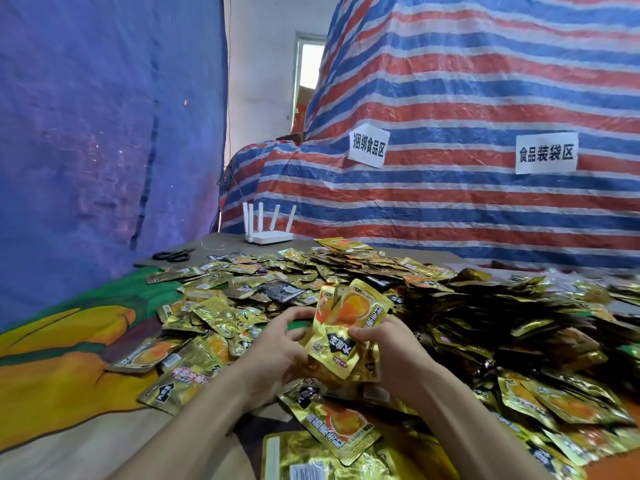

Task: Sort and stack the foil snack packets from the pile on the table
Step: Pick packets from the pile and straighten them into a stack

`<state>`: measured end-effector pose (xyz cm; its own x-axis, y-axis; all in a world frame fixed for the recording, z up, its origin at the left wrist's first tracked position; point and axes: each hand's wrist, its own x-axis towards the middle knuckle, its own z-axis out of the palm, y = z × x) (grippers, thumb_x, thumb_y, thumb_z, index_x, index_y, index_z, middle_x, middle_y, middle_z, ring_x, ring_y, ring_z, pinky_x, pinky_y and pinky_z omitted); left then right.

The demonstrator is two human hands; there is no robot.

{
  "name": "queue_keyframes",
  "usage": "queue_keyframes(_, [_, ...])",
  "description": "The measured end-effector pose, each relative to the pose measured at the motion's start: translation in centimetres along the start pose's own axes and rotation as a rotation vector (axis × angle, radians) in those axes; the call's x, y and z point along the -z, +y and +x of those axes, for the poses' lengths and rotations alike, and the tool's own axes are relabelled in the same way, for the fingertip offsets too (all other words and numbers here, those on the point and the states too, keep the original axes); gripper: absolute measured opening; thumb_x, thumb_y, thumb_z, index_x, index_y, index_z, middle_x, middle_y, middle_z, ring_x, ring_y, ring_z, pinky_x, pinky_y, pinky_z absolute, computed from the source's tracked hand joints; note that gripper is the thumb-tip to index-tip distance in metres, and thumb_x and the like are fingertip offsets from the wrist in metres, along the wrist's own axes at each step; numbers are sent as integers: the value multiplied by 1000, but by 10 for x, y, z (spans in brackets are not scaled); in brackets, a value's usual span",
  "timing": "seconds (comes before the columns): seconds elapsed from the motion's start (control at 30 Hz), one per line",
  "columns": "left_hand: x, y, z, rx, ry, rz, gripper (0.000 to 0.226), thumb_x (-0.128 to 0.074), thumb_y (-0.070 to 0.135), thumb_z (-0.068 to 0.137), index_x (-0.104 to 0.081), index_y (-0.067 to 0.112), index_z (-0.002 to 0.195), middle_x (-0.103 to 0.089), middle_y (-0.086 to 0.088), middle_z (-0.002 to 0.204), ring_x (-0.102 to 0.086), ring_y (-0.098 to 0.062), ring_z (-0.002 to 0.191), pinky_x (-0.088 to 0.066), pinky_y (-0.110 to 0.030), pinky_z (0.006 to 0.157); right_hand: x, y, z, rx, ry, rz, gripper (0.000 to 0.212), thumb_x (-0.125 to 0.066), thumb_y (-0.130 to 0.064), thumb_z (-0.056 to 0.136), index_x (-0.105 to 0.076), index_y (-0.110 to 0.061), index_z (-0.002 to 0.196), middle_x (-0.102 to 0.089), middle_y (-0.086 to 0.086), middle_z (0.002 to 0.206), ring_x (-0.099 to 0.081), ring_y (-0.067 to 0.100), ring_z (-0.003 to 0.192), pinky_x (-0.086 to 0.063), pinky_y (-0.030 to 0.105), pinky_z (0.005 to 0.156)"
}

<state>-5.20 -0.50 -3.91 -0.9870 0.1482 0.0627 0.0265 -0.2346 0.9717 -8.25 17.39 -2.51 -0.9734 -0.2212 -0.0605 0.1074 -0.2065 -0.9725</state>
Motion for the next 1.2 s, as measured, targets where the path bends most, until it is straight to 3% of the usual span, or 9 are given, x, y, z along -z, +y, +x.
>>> queue_keyframes(0.1, [0,-2,4,-76,66,-5,60,-42,-33,81,-60,10,119,-65,-17,118,-73,-30,75,-58,-33,49,-2,1,3,9,9,54,43,-54,17,82,-52,7,124,-63,32,123,-68,50,103,-58,64,74])
queue_keyframes(0.27, [-1,-6,6,-108,80,121,59,-44,-26,85,-61,15,124,-71,-13,107,-74,-25,80,-58,-32,58,-3,7,1,210,15,-75,43,-49,16,80,-58,-8,114,-73,14,91,-73,22,74,-58,36,55])
queue_keyframes(0.43, [-15,0,-9,-149,-6,331,46,-48,24,71,-62,21,115,-71,0,90,-66,-8,78,-51,-28,67,-17,21,-6,462,-22,-236,62,-58,-10,66,-48,-22,126,-70,5,102,-69,10,86,-54,20,66])
queue_keyframes(0.57, [-29,-8,-11,-261,66,426,41,-51,31,74,-45,31,115,-63,-2,111,-63,-9,99,-52,-23,76,-38,28,-8,549,-11,-109,37,-53,0,76,-64,-21,106,-73,-5,87,-68,12,83,-55,21,69])
queue_keyframes(0.67, [-26,-15,-7,-282,101,477,21,-55,28,98,-41,36,111,-57,-2,121,-58,-6,108,-49,-19,84,-44,32,-9,541,-43,-96,32,-56,-23,78,-61,-22,110,-73,-9,91,-69,9,88,-57,24,78])
queue_keyframes(0.73, [-19,-20,-7,-291,71,586,27,-59,22,100,-40,40,109,-54,6,120,-54,4,105,-45,-6,79,-43,33,-9,523,-19,-152,22,-63,-38,90,-60,-26,107,-73,-7,94,-70,10,92,-58,29,85])
queue_keyframes(0.87, [-12,-22,-3,-337,92,379,39,-79,13,83,-57,28,111,-71,6,104,-70,-4,92,-52,-14,76,-42,32,-6,521,55,-154,8,-62,-32,99,-64,-27,105,-73,1,103,-72,13,95,-59,27,81])
queue_keyframes(1.03, [-14,-14,1,-345,32,333,61,-89,33,52,-69,21,108,-77,-1,94,-73,-12,86,-56,-21,72,-43,27,-6,509,106,109,11,-65,-23,98,-69,-18,107,-77,8,98,-76,24,89,-62,35,72])
queue_keyframes(1.2, [-12,-11,4,-339,25,427,42,-87,6,65,-68,20,99,-77,6,85,-73,-8,74,-54,-16,62,-42,18,-11,365,25,161,31,-75,-36,82,-72,-14,103,-77,11,93,-74,28,90,-62,44,82])
